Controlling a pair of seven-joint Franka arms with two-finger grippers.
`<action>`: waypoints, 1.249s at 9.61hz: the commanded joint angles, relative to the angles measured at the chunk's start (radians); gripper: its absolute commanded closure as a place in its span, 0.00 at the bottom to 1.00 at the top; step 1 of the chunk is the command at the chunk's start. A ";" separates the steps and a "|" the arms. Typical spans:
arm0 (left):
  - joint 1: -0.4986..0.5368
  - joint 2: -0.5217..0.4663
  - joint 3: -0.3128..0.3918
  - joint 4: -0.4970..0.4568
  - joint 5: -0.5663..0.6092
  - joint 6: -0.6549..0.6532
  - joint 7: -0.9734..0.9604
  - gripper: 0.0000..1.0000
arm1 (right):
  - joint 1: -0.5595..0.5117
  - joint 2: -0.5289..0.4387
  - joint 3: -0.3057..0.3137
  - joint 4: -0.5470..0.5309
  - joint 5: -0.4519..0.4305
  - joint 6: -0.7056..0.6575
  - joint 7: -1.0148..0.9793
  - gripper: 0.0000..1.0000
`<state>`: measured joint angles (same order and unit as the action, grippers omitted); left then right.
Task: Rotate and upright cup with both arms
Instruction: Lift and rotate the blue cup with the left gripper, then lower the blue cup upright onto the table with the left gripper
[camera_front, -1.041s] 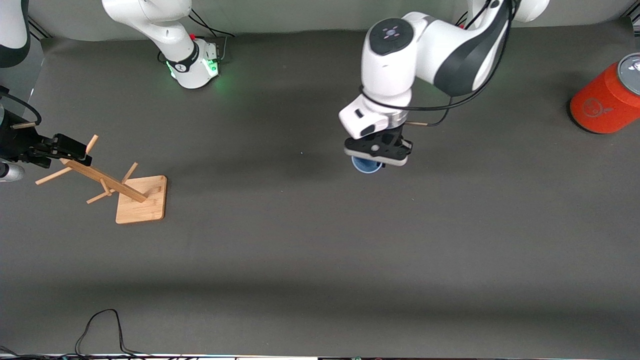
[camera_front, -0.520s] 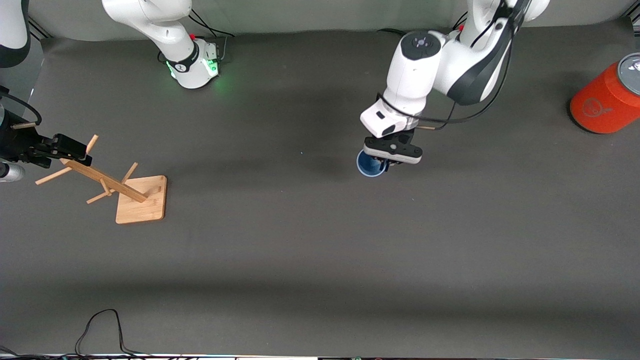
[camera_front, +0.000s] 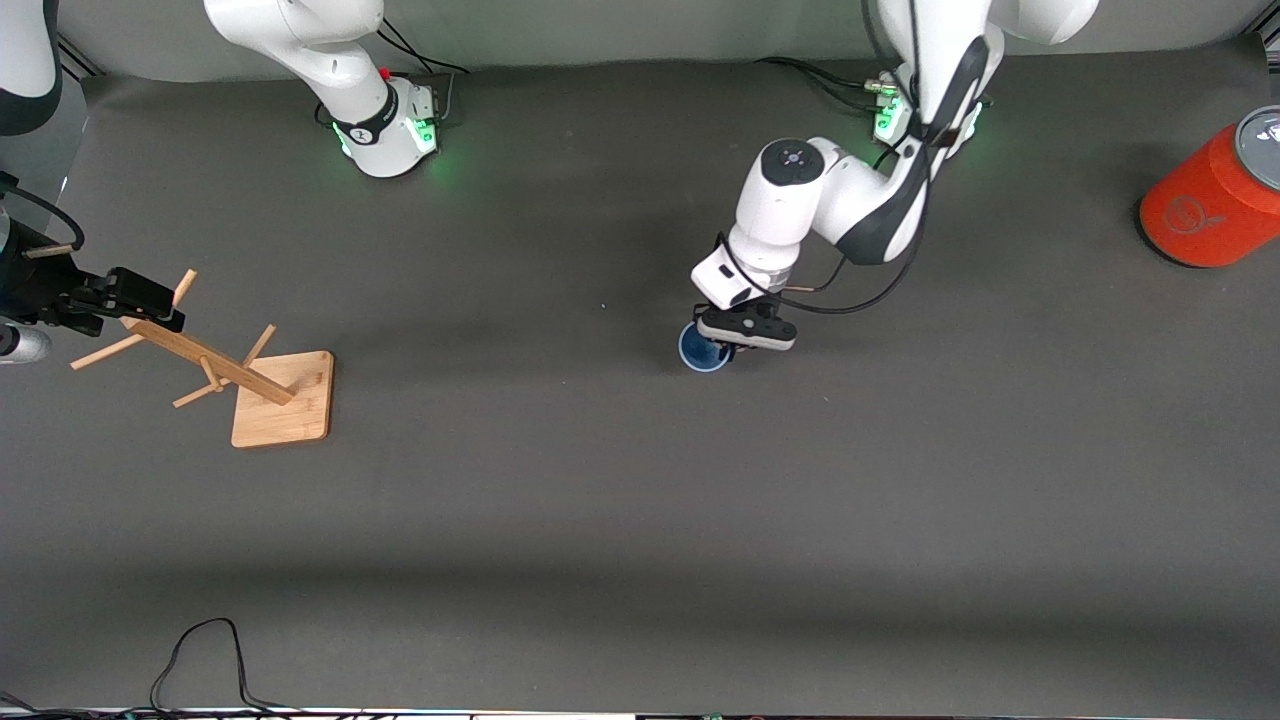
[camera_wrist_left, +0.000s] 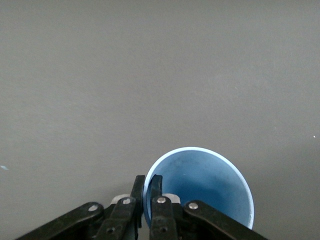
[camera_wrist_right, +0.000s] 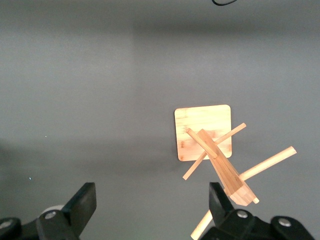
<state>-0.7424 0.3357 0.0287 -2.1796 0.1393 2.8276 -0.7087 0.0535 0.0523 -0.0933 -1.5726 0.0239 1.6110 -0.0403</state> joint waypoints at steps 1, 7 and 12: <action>-0.025 0.022 0.013 0.003 0.019 0.035 -0.057 1.00 | 0.003 -0.005 -0.002 -0.004 -0.007 0.004 -0.021 0.00; -0.022 0.054 0.016 -0.008 0.020 0.122 -0.108 0.00 | 0.003 -0.006 -0.002 -0.003 -0.009 0.004 -0.020 0.00; -0.023 0.028 0.016 -0.019 0.020 0.108 -0.115 0.00 | 0.002 -0.005 -0.002 -0.004 -0.007 0.004 -0.021 0.00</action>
<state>-0.7536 0.3930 0.0340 -2.1779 0.1435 2.9385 -0.7940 0.0535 0.0526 -0.0933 -1.5728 0.0239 1.6109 -0.0407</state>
